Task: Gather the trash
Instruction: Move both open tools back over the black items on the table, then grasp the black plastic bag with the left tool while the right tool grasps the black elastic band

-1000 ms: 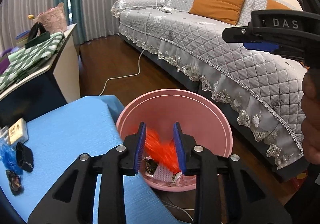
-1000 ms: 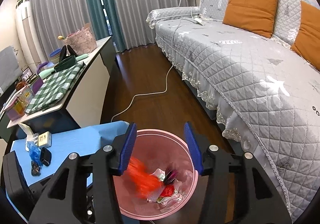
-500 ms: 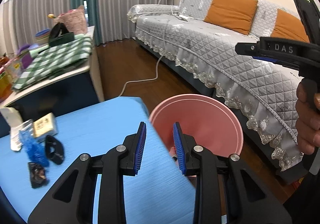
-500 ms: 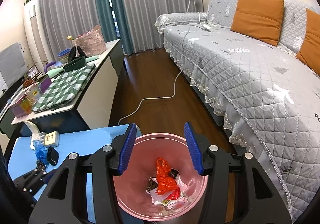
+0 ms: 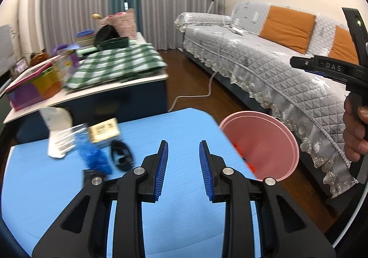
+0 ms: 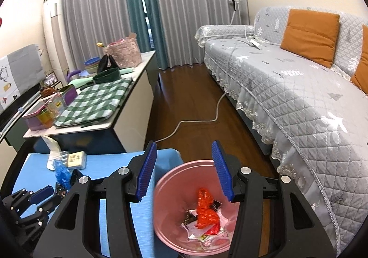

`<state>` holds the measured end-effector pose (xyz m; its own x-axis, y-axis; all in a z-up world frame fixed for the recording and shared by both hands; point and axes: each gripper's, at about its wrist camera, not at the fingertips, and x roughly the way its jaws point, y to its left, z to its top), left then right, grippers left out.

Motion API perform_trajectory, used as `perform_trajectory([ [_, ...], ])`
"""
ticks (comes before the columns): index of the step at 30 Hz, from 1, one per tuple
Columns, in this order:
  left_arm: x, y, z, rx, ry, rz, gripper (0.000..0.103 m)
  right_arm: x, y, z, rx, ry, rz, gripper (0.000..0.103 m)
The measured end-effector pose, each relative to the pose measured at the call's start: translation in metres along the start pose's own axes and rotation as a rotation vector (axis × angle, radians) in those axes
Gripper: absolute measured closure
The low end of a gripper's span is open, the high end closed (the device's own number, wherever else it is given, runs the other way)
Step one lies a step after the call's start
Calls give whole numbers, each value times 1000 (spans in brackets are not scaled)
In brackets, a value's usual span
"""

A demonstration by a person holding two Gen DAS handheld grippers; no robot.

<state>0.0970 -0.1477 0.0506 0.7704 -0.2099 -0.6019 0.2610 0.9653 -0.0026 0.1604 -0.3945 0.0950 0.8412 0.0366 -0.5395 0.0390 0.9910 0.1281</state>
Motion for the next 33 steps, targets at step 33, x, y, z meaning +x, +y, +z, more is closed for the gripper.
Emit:
perform_trajectory([
  [33, 9, 147, -71, -352, 45, 153, 75, 27, 114, -19, -127, 35, 168, 76],
])
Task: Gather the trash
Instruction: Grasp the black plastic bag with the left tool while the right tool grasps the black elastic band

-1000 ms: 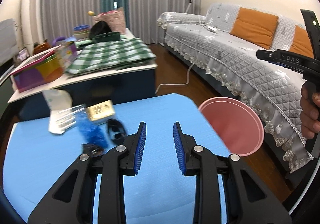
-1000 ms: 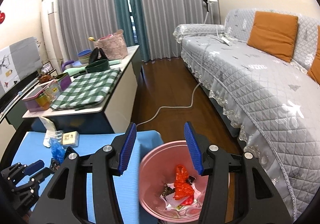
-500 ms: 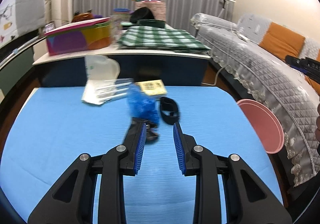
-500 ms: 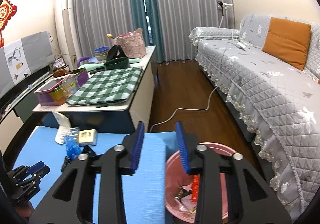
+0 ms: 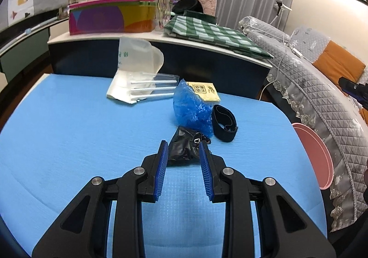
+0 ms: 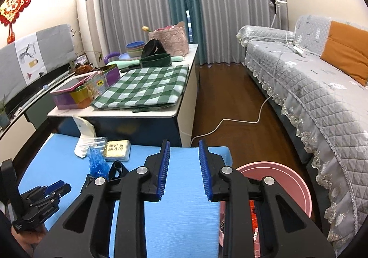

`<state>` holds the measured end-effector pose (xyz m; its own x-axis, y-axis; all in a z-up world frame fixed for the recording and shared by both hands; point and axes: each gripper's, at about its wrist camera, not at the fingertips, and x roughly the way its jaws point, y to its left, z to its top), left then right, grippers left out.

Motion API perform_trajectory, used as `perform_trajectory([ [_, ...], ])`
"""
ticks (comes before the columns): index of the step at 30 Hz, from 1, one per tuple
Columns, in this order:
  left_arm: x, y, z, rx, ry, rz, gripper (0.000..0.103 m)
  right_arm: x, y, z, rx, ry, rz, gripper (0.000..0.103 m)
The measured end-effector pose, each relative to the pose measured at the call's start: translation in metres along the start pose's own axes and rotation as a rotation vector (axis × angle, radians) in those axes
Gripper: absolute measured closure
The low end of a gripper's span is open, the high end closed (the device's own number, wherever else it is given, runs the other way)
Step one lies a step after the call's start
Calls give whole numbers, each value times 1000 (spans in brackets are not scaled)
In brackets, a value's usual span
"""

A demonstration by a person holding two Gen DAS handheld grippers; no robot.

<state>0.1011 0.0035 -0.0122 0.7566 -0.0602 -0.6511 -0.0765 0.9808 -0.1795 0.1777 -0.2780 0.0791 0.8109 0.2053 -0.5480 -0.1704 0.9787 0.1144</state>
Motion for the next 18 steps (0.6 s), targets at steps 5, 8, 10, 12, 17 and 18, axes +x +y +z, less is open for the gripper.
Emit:
perform_trajectory([
  [5, 19, 2, -1, -19, 30, -1, 69, 14, 7, -6, 5, 41, 29, 76],
  [8, 28, 5, 1, -41, 45, -9, 56, 22, 14, -10, 1, 60, 37, 75],
  [10, 35, 4, 1, -48, 65, -17, 53, 29, 19, -13, -6, 76, 40, 75],
  [12, 39, 3, -1, -49, 77, -12, 53, 36, 24, -15, -13, 89, 45, 75],
  [17, 53, 7, -4, -71, 109, -12, 53, 54, 39, -20, -26, 128, 78, 72],
  [18, 56, 10, -4, -86, 116, -13, 53, 56, 41, -20, -28, 133, 84, 68],
])
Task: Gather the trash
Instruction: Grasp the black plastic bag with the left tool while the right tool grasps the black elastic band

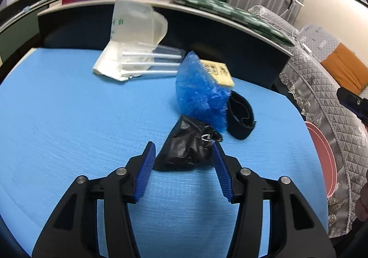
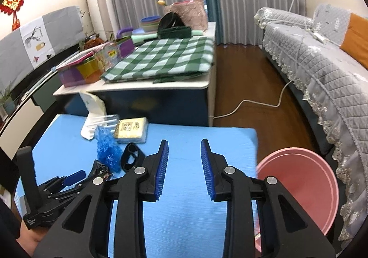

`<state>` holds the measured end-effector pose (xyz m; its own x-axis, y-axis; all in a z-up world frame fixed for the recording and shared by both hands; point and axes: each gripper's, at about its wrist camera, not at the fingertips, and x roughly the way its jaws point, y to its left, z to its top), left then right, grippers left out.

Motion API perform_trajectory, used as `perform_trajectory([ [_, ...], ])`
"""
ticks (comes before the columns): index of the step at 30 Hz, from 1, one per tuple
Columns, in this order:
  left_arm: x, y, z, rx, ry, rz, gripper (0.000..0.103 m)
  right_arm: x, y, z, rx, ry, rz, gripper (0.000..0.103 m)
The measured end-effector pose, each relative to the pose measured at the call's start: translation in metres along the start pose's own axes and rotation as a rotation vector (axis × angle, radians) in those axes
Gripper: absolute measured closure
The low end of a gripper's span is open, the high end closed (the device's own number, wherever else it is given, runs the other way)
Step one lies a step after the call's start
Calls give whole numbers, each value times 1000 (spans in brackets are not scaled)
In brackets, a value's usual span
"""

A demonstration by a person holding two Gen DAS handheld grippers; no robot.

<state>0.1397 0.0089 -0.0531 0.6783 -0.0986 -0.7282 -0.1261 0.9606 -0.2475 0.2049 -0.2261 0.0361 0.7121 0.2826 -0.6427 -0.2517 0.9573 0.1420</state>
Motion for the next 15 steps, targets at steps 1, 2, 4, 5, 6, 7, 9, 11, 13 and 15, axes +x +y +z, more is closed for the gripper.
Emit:
perform_trajectory([
  [1, 2, 3, 0, -11, 6, -4, 53, 3, 3, 0, -3, 5, 7, 63],
  [2, 4, 6, 0, -25, 16, -13, 53, 6, 7, 0, -7, 9, 12, 62],
  [4, 6, 7, 1, -24, 27, -19, 53, 13, 15, 0, -19, 16, 16, 60],
  [5, 6, 7, 2, -16, 36, -20, 55, 18, 20, -1, -23, 21, 20, 59],
  [6, 6, 7, 2, -16, 42, -21, 59, 21, 24, -1, -27, 27, 26, 58],
  [7, 5, 9, 2, -23, 47, -28, 63, 24, 28, -1, -32, 34, 30, 57],
  [9, 4, 14, 1, -28, 53, -26, 65, 32, 39, -3, -49, 49, 37, 55],
  [11, 0, 20, -1, -34, 56, -22, 67, 40, 50, -5, -62, 64, 48, 53],
  [13, -4, 24, -1, -38, 54, -9, 67, 47, 58, -7, -74, 78, 57, 51],
  [15, -8, 29, -2, -40, 53, 8, 67, 56, 68, -10, -95, 96, 61, 49],
])
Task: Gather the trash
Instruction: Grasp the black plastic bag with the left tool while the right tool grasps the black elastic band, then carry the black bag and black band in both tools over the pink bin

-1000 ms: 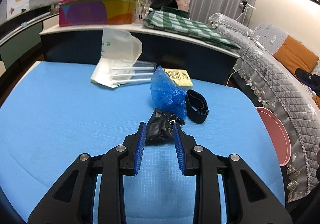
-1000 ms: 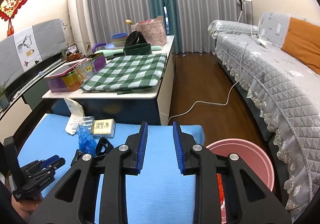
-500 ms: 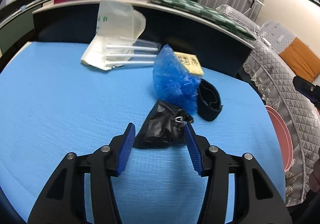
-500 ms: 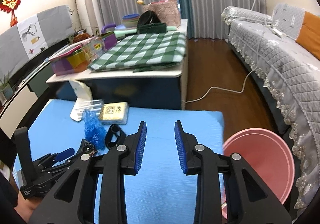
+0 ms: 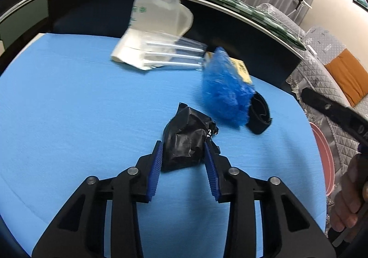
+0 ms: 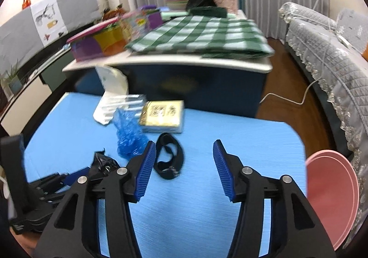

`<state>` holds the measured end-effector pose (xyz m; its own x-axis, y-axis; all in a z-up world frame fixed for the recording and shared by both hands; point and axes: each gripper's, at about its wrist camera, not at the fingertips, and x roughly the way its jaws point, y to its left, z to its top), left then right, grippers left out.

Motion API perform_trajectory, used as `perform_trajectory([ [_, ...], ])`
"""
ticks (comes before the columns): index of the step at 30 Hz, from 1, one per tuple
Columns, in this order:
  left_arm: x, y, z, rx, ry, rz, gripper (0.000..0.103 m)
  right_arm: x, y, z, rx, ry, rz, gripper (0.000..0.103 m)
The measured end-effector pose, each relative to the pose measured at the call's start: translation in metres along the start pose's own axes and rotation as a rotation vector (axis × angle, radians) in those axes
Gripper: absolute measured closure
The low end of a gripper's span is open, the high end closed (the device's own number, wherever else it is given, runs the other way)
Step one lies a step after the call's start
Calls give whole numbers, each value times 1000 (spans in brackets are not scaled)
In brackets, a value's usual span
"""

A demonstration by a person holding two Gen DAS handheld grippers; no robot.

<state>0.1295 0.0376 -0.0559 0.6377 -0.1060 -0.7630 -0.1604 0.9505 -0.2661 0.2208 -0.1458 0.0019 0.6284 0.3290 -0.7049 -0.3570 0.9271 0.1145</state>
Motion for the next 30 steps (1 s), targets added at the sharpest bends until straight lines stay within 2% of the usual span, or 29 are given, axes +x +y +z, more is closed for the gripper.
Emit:
perform_trajectory([
  [6, -6, 21, 3, -27, 7, 8, 67, 31, 13, -11, -32, 68, -13, 46],
  [13, -8, 18, 4, -2, 1, 19, 68, 56, 19, -19, -49, 123, -11, 46],
  [14, -7, 18, 5, -1, -1, 20, 68, 57, 21, -20, -58, 124, -12, 48],
  [15, -7, 16, 6, -1, -2, 21, 69, 57, 24, -20, -71, 122, -17, 55],
  [16, -7, 17, 5, 1, -4, 22, 69, 57, 25, -19, -76, 121, -19, 68],
  [18, -7, 17, 6, 4, -7, 26, 69, 55, 26, -18, -86, 120, -15, 81],
  [19, -7, 16, 7, 6, -8, 28, 69, 53, 26, -17, -88, 117, -10, 84],
  [30, -19, -11, 11, 77, -63, 32, 74, 8, 19, -9, -104, 37, -19, 89],
])
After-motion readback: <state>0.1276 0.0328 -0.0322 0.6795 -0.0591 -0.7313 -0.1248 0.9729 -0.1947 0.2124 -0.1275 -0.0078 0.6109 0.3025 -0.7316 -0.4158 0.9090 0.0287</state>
